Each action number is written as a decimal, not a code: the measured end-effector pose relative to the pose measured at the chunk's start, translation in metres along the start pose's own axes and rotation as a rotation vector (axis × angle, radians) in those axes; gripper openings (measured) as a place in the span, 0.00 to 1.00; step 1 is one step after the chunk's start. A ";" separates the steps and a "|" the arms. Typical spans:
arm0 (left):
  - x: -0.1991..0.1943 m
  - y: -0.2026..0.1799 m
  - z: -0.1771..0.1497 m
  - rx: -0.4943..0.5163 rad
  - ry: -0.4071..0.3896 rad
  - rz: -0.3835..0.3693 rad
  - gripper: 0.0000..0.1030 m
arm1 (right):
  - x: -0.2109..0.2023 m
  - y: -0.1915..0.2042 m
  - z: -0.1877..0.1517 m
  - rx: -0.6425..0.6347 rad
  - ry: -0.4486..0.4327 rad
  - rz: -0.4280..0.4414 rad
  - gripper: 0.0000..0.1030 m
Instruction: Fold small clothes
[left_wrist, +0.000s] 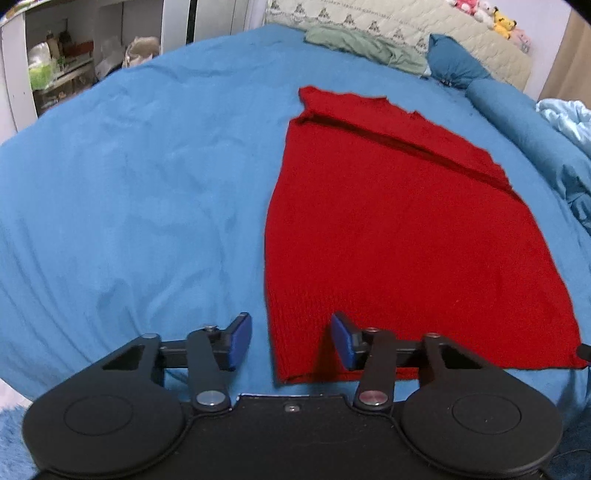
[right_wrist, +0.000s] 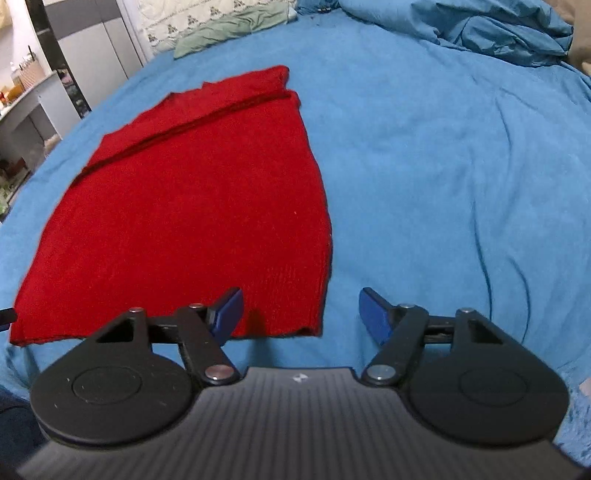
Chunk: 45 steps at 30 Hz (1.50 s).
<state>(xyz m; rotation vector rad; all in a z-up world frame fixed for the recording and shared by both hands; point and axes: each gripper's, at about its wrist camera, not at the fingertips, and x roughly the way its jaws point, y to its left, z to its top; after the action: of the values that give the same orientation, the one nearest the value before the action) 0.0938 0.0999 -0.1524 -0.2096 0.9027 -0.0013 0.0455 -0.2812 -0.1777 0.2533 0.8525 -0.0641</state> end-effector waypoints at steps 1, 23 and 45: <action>0.003 0.000 -0.001 -0.002 0.009 -0.006 0.44 | 0.002 0.001 0.001 -0.003 0.005 -0.004 0.76; -0.040 -0.001 0.033 -0.060 -0.054 -0.125 0.05 | -0.022 -0.004 0.033 0.064 -0.054 0.134 0.21; 0.200 -0.046 0.361 -0.112 -0.203 -0.052 0.05 | 0.222 0.042 0.383 0.166 -0.222 0.222 0.20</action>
<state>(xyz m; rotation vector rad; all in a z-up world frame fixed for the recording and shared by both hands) 0.5035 0.1023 -0.0828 -0.3314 0.6953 0.0223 0.4799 -0.3245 -0.0948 0.4860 0.5951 0.0440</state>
